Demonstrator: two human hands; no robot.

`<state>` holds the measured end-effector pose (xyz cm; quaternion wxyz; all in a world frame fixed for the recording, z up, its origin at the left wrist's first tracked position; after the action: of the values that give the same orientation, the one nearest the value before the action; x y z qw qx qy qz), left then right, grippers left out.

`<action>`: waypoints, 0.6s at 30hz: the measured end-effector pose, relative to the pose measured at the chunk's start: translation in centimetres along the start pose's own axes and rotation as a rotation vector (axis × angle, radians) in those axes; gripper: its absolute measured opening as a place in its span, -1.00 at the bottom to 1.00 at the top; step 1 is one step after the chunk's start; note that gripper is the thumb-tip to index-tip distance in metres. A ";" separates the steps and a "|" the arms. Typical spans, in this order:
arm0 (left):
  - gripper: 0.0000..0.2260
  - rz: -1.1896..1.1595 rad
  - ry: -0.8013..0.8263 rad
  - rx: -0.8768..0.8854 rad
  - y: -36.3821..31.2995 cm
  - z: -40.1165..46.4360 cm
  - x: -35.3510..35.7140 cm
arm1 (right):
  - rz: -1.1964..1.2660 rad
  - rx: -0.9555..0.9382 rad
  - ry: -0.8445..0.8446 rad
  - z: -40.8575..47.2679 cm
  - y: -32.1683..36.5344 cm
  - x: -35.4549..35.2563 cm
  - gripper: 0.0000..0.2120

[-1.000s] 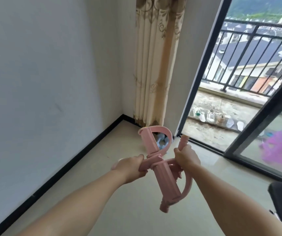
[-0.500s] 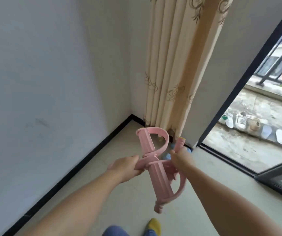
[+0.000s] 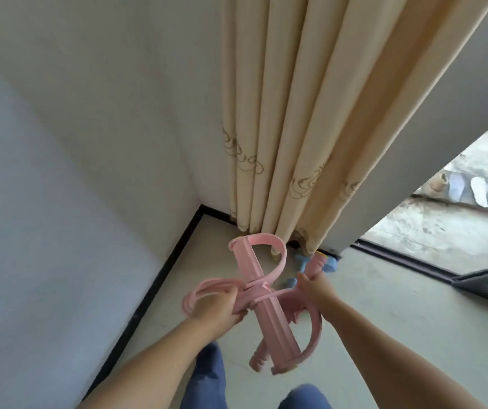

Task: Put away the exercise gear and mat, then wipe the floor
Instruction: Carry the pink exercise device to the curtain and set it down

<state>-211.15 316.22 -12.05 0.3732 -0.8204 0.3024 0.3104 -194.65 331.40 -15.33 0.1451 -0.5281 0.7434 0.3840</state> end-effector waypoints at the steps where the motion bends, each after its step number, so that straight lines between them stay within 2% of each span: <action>1: -0.55 0.003 0.039 -0.002 1.0 2.0 0.6 | 0.030 0.035 -0.003 1.8 -0.2 0.9 -0.74; 5: -0.58 0.076 0.119 -0.003 5.3 12.0 5.3 | 0.148 0.125 -0.048 11.1 -2.6 5.3 -0.77; 7: -0.58 0.137 0.129 0.014 7.3 17.4 9.1 | 0.146 0.121 -0.050 16.7 -4.4 8.3 -0.84; 10: -0.57 0.182 0.127 0.024 10.8 25.2 15.6 | 0.177 0.149 -0.080 25.0 -8.3 13.6 -0.85; 14: -0.55 0.241 0.106 0.027 15.8 35.3 23.0 | 0.229 0.156 -0.081 36.4 -12.6 20.8 -0.69; 18: -0.53 0.258 0.057 0.069 19.0 45.1 27.2 | 0.217 0.116 -0.079 46.6 -14.1 25.0 -0.54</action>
<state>-220.75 334.84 -63.96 0.3495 -0.7697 0.4264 0.3218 -200.81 346.27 -67.65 0.1620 -0.4198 0.8108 0.3743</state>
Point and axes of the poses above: each hand's wrist, its own z-axis towards the middle knuckle, its own x-axis out of the palm, y = z × x, the point moved 10 cm from there along z, towards the middle knuckle, and after that the axes turned 6 degrees about -z, right-handed, at the moved point
